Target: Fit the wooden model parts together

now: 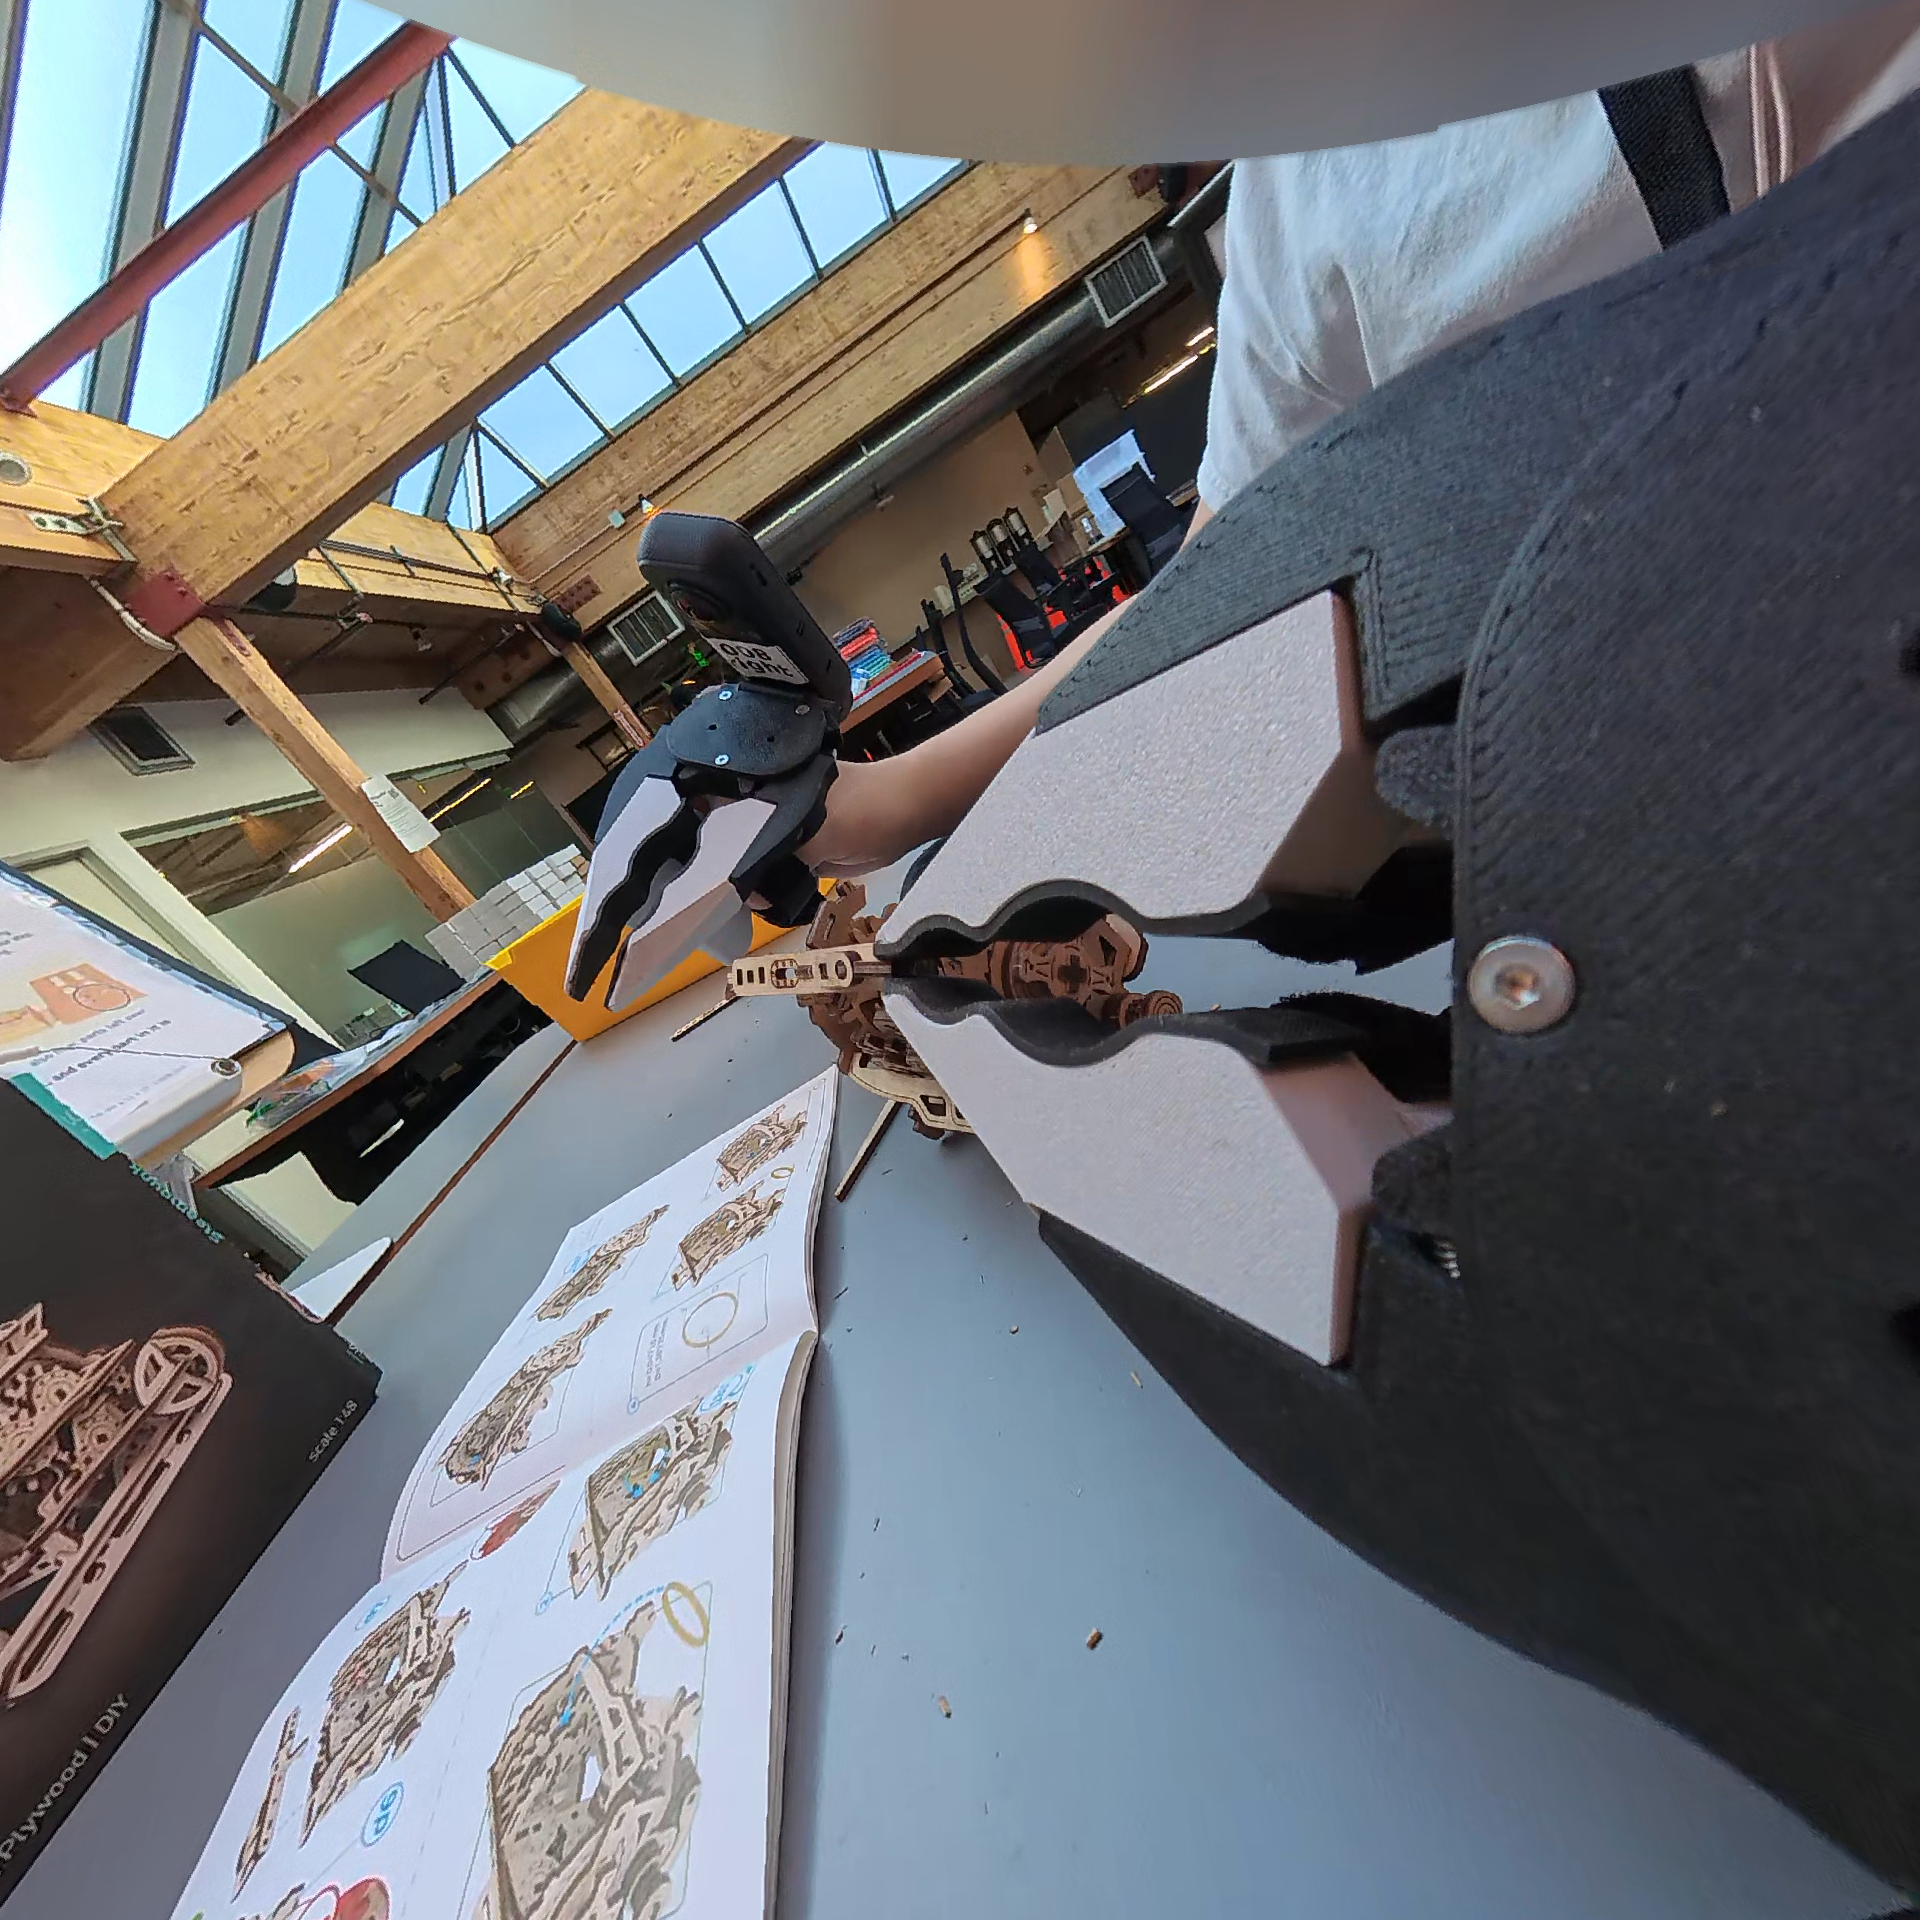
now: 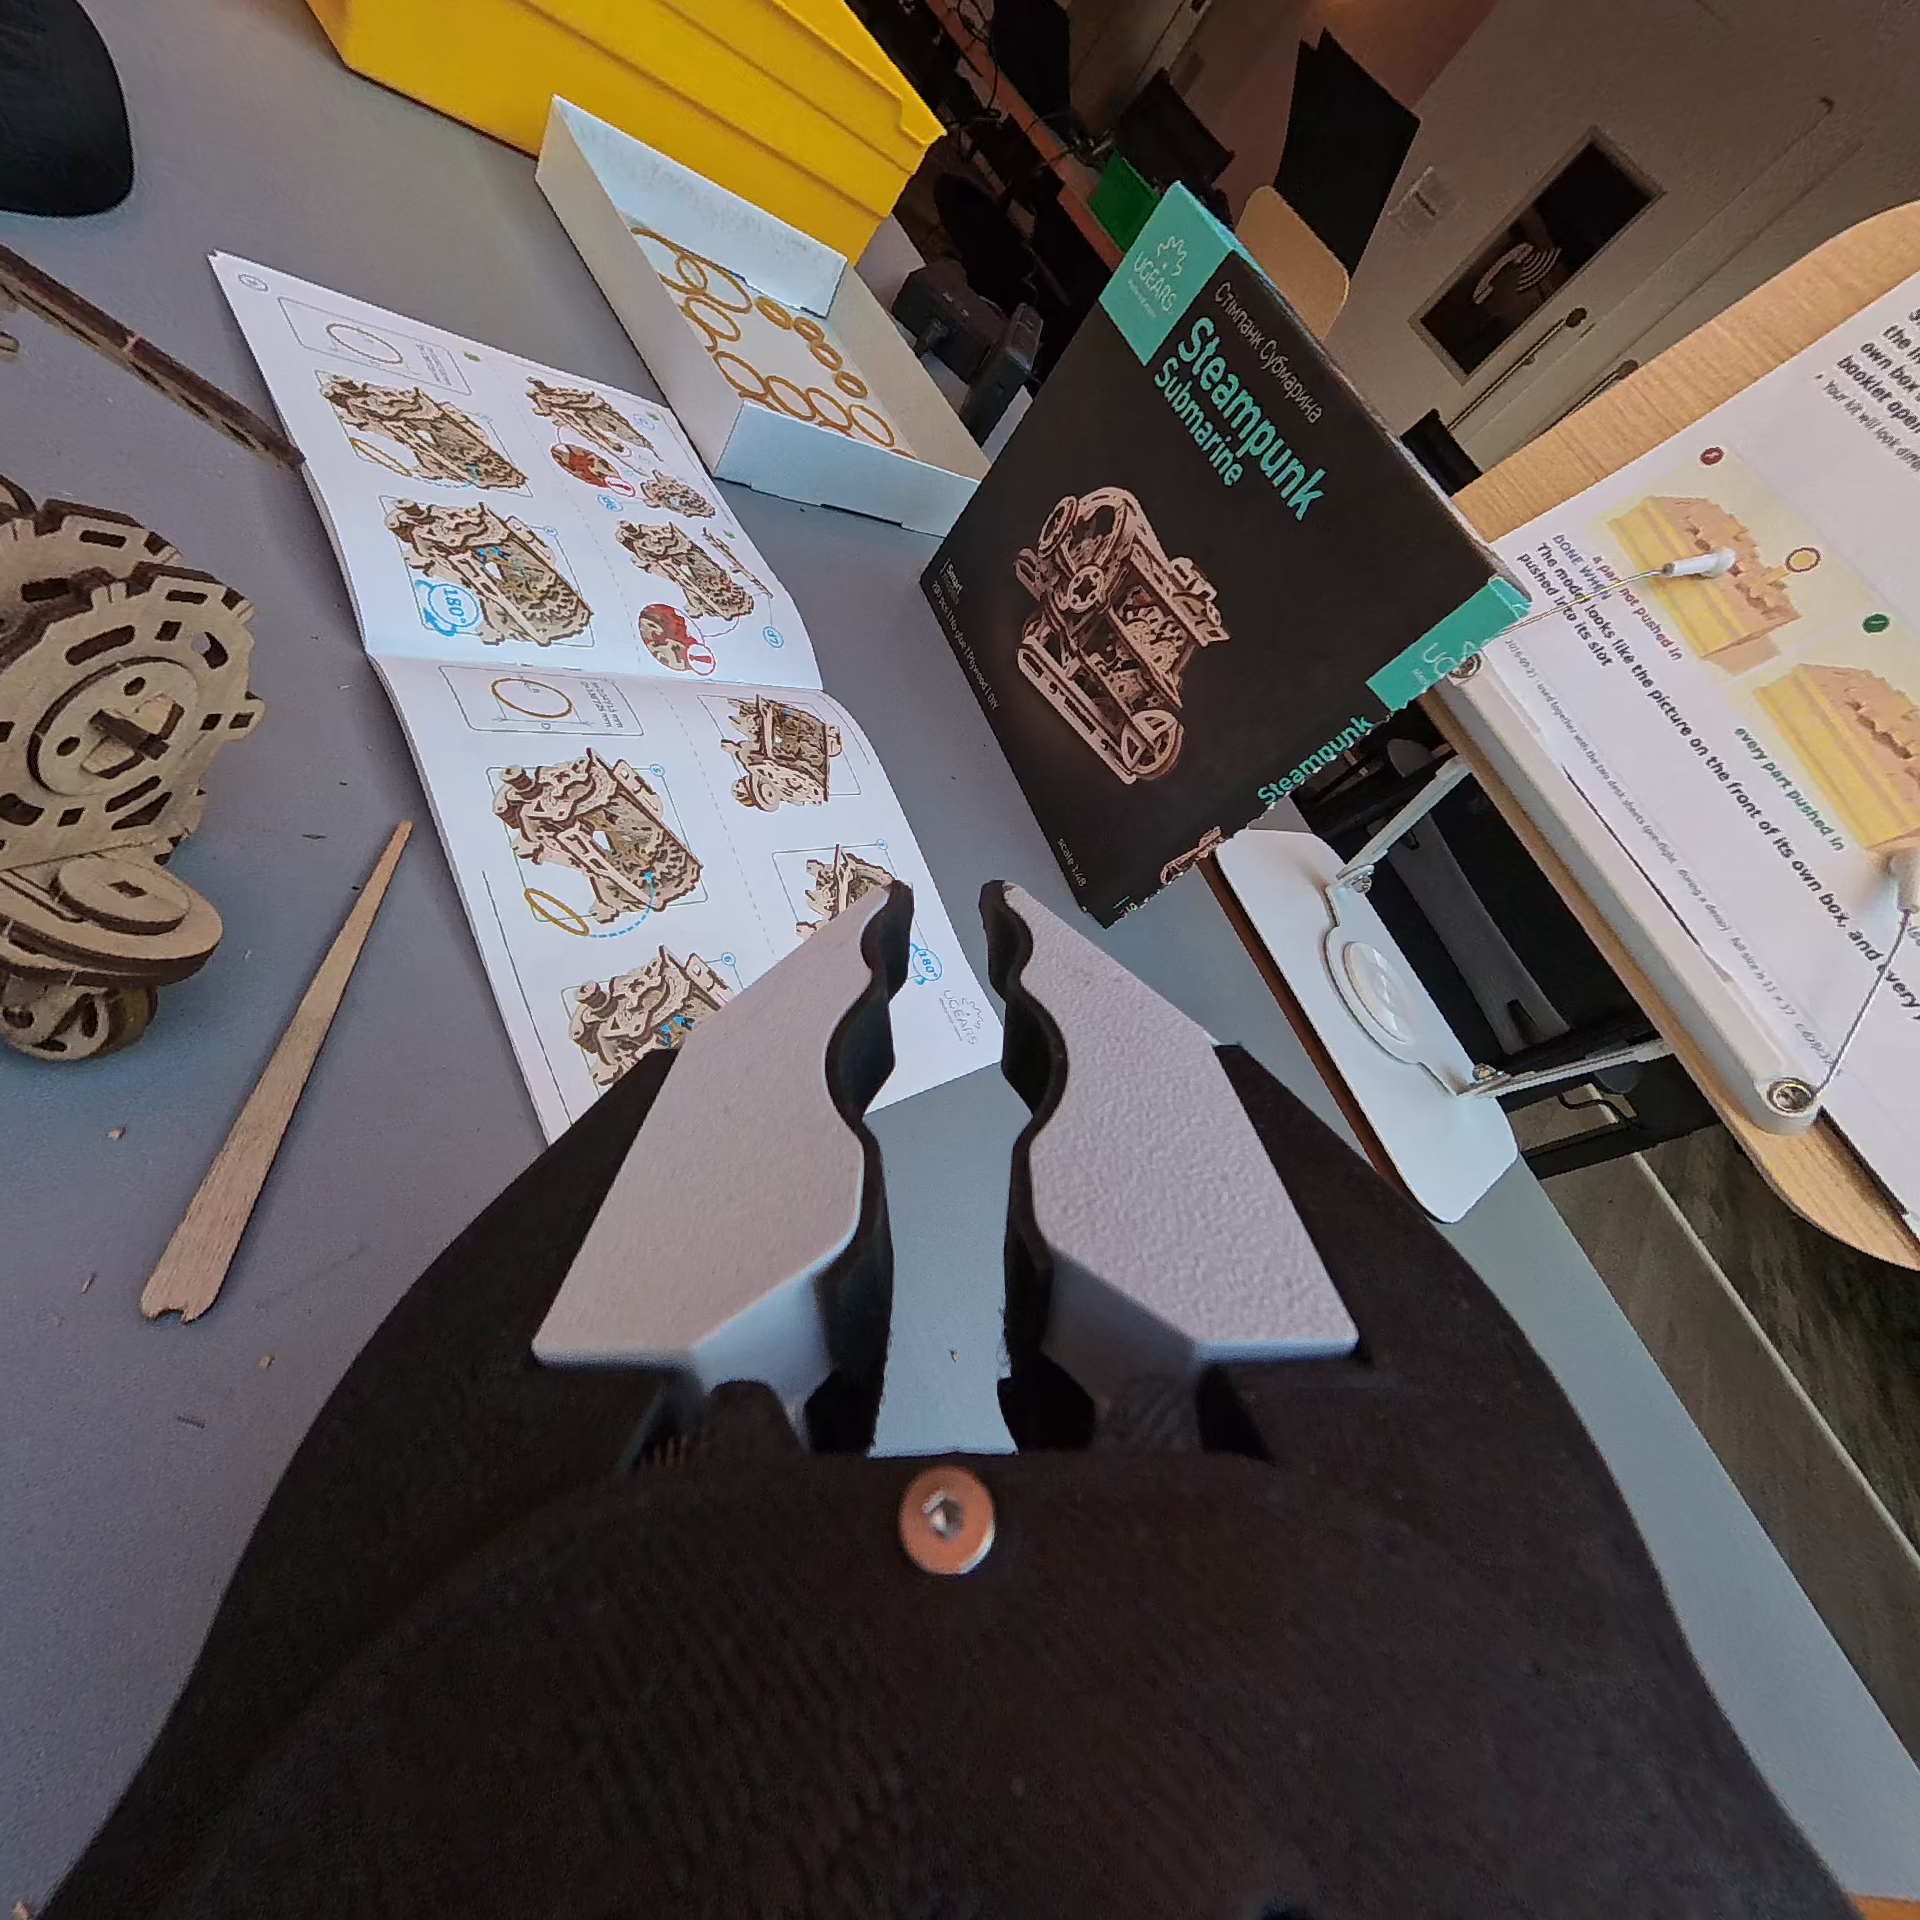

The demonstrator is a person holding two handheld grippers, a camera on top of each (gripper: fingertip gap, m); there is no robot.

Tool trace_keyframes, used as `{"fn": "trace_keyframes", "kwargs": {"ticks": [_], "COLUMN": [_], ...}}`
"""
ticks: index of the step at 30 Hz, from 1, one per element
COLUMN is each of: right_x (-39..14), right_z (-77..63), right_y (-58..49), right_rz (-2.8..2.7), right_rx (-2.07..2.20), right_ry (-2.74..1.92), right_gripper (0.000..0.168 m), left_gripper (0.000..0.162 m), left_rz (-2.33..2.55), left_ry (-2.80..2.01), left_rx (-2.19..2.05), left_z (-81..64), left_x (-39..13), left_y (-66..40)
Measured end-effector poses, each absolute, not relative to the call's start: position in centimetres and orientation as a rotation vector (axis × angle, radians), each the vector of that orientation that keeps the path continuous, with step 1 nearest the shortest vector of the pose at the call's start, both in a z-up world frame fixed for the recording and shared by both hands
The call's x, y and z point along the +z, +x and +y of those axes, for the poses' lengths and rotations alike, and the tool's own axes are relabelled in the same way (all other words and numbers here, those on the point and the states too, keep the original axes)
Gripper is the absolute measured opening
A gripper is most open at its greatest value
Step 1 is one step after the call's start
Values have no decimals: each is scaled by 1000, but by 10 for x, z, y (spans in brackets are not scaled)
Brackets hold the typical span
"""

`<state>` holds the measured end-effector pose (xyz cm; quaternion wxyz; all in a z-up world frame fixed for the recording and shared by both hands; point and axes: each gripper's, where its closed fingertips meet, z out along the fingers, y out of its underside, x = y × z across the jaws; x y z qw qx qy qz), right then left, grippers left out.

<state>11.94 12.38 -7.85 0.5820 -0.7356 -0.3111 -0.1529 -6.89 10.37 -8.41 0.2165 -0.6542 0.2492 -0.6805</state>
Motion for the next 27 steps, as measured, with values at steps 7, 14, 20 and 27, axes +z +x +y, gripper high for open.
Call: {"fn": "trace_keyframes", "kwargs": {"ticks": [7,14,20,27], "right_x": [-79,-80,-80,-80], "right_z": [124,123,123,123], "right_y": [118,116,115,114], "right_rz": [-737,-747,-756,-762], "right_rx": [-356,-356,-359,-360], "right_ry": [-1717,-1714,-1714,-1711], "right_gripper": [13,13,13,13], "left_gripper": [0,0,0,0], "left_rz": [684,675,660,645], "left_ry": [-1809,-1806,-1813,-1812], "left_rx": [-1892,-1894,-1922,-1945], "left_z": [105,106,105,106], "left_x": [-82,-81,-81,-79], "left_y": [-70,-71,-70,-70]}}
